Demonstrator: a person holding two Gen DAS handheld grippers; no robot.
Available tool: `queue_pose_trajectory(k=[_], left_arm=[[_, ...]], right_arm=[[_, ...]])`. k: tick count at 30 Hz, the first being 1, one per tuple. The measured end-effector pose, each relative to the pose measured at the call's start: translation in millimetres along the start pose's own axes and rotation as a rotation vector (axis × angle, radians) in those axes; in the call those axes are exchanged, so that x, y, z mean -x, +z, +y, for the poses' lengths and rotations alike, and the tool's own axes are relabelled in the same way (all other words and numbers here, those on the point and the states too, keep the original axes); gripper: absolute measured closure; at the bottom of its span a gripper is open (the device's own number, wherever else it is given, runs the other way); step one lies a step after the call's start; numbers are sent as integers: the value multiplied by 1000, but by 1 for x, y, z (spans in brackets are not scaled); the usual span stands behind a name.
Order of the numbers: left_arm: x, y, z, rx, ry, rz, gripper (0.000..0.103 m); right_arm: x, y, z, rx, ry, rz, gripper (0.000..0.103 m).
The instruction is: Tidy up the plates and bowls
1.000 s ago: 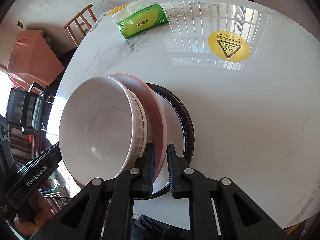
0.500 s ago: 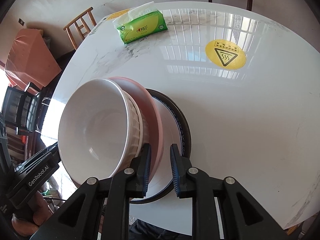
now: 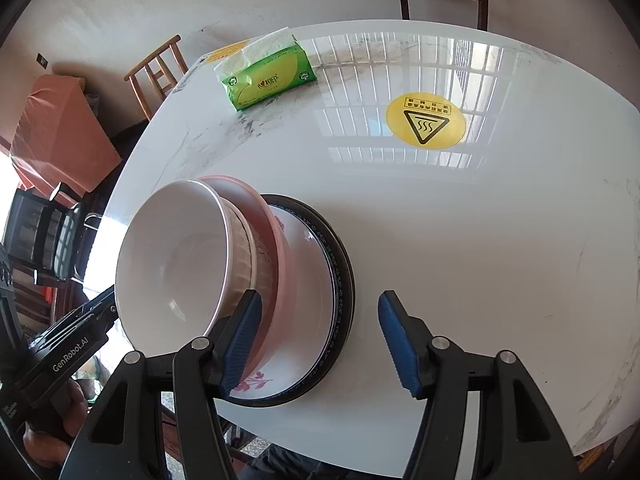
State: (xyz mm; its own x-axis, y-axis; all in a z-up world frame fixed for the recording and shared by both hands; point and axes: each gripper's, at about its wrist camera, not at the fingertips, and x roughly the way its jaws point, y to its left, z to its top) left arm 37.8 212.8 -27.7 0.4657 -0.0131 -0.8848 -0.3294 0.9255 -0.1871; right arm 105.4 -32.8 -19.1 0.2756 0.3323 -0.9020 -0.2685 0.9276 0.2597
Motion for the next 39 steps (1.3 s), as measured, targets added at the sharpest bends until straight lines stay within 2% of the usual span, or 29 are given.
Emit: queue_pose_trajectory(k=[6, 11, 17, 23, 30, 39], left_arm=[[13, -10, 1, -6, 15, -34, 54], [26, -24, 3, -17, 76, -66, 54], [30, -43, -2, -38, 125, -72, 54], [28, -63, -19, -49, 105, -66, 53], [28, -78, -37, -88, 100, -72, 53], [29, -86, -52, -117, 107, -82, 53]], right_arm=[[8, -7, -8, -9, 5, -28, 36], [12, -18, -14, -3, -1, -45, 33], [22, -35, -11, 57, -33, -109, 17], [31, -61, -3, 89, -66, -196, 7], [25, -83, 10, 134, -78, -194, 7], [22, -96, 16, 166, -83, -174, 5]])
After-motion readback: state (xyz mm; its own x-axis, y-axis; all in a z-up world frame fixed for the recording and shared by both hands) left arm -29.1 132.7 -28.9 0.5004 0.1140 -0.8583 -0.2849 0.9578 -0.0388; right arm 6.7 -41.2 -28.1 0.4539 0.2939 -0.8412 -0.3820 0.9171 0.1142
